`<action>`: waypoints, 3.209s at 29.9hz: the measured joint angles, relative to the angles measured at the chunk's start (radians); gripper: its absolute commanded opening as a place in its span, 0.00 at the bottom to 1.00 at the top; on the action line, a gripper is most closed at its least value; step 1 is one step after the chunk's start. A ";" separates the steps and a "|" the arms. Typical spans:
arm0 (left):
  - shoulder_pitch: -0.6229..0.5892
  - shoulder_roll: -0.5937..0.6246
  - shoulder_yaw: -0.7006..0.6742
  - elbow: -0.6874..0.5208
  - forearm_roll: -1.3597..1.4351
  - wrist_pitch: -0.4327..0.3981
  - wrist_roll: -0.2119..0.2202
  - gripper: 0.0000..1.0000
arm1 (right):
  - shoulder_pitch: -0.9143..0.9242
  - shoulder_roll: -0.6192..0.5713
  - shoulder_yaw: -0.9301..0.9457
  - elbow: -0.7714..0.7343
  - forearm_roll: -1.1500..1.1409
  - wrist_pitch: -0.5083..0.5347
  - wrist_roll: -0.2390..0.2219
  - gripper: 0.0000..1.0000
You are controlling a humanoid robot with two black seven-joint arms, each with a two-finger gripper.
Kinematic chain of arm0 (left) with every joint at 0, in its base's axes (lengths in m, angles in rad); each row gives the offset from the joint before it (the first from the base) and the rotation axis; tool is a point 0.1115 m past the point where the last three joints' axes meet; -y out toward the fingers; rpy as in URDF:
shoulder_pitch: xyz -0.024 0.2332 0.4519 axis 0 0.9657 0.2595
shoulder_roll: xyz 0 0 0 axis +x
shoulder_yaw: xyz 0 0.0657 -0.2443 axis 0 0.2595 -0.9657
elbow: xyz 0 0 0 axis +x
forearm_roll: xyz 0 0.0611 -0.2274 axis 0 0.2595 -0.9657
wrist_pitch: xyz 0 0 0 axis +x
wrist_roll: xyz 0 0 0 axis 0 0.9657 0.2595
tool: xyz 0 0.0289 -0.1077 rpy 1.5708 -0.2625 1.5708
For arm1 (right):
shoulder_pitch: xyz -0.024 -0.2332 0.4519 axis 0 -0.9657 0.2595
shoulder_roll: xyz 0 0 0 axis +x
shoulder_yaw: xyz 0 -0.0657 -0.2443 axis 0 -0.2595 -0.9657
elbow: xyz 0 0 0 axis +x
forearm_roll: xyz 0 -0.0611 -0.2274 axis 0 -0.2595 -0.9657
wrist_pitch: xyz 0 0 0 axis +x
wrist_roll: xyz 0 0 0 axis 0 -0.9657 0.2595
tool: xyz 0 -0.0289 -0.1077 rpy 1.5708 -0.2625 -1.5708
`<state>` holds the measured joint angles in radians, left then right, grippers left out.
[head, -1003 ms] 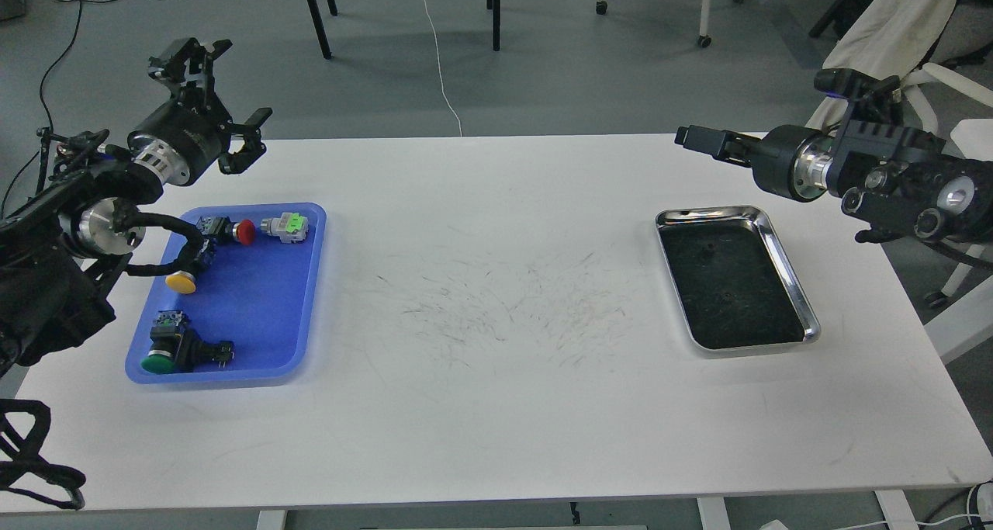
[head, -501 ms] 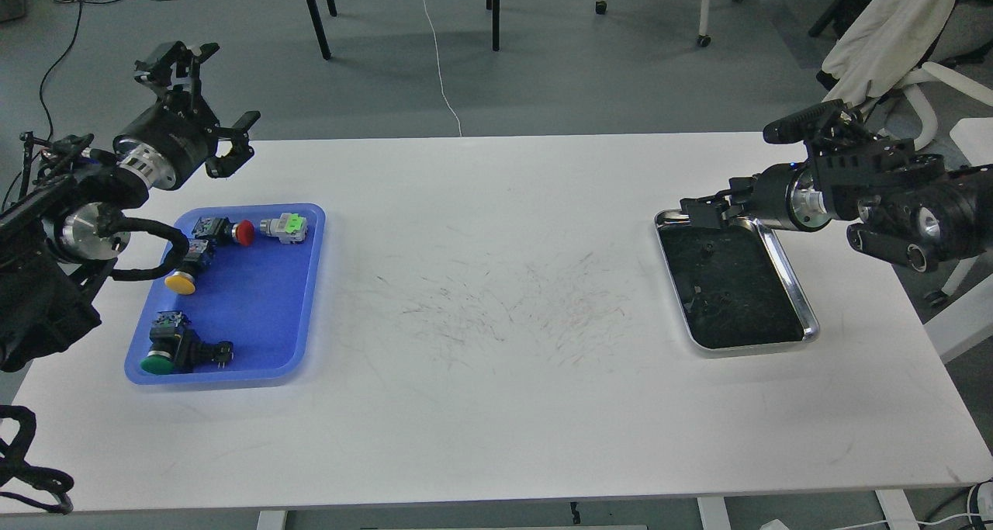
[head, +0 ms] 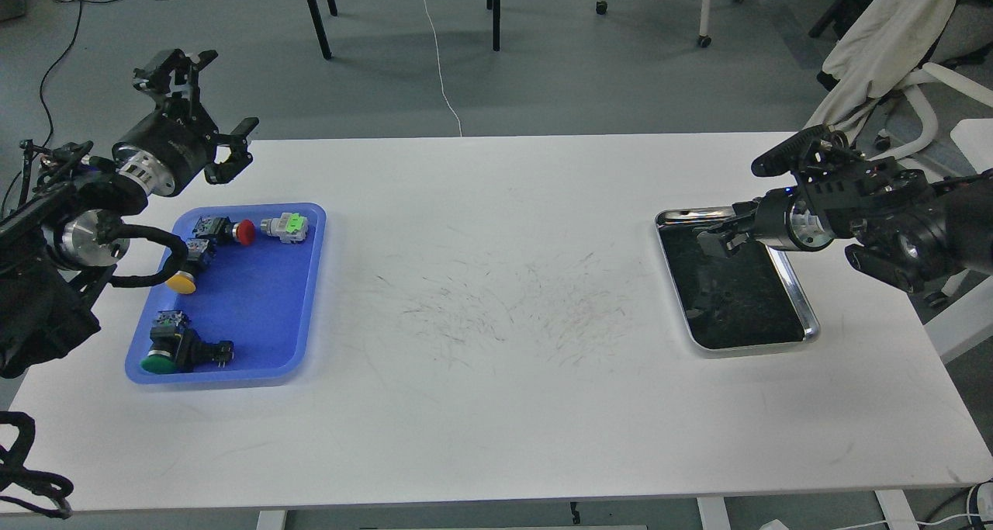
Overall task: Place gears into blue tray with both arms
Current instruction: 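Move the right gripper over the metal tray, then lower the right gripper and grasp the small black gear in the tray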
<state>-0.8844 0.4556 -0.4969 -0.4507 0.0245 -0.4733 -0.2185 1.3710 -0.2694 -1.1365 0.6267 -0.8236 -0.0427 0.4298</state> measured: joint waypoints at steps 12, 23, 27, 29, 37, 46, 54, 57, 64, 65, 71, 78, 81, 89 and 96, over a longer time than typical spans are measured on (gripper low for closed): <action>0.016 0.006 0.000 0.002 0.000 -0.008 -0.012 0.99 | -0.071 0.054 -0.075 -0.103 0.006 0.001 0.003 0.74; 0.019 0.005 0.000 0.001 0.000 -0.008 -0.013 0.99 | -0.155 0.050 -0.057 -0.207 0.016 0.009 0.003 0.65; 0.019 0.005 0.000 0.001 0.000 -0.007 -0.013 0.99 | -0.161 0.054 -0.053 -0.210 0.014 0.011 0.003 0.64; 0.019 0.006 0.000 0.001 0.000 -0.007 -0.013 0.99 | -0.164 0.055 -0.050 -0.212 0.014 0.012 0.002 0.64; 0.019 0.006 -0.002 0.001 0.000 -0.007 -0.013 0.99 | -0.167 0.067 -0.010 -0.220 0.015 0.018 0.000 0.61; 0.019 0.008 -0.002 0.002 0.000 -0.008 -0.015 0.99 | -0.170 0.077 0.000 -0.222 0.016 0.018 0.000 0.61; 0.021 0.008 -0.002 0.001 0.000 -0.008 -0.019 0.99 | -0.179 0.078 0.011 -0.222 0.015 0.019 0.000 0.61; 0.021 0.008 -0.002 0.002 0.000 -0.008 -0.019 0.99 | -0.183 0.077 0.011 -0.227 0.015 0.019 0.000 0.61; 0.022 0.008 -0.002 0.003 0.000 -0.008 -0.019 0.99 | -0.220 0.076 0.012 -0.278 0.018 0.023 0.000 0.59; 0.022 0.008 -0.002 0.003 0.000 -0.008 -0.019 0.99 | -0.220 0.077 0.012 -0.280 0.018 0.026 0.000 0.58; 0.027 0.008 -0.002 0.003 0.000 -0.008 -0.020 0.99 | -0.220 0.082 0.012 -0.284 0.018 0.042 0.001 0.49; 0.028 0.012 -0.002 0.003 0.000 -0.008 -0.021 0.99 | -0.221 0.094 0.012 -0.285 0.018 0.046 0.001 0.41; 0.028 0.013 -0.002 0.003 0.000 -0.008 -0.021 0.99 | -0.222 0.101 0.014 -0.285 0.018 0.047 0.001 0.35; 0.028 0.016 -0.002 0.003 0.000 -0.008 -0.021 0.99 | -0.218 0.104 0.014 -0.285 0.018 0.068 0.003 0.25; 0.028 0.016 -0.001 0.003 0.000 -0.008 -0.019 0.99 | -0.211 0.104 0.031 -0.284 0.017 0.076 0.007 0.15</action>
<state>-0.8560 0.4711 -0.4975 -0.4479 0.0245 -0.4816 -0.2375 1.1598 -0.1656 -1.1059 0.3425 -0.8064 0.0329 0.4369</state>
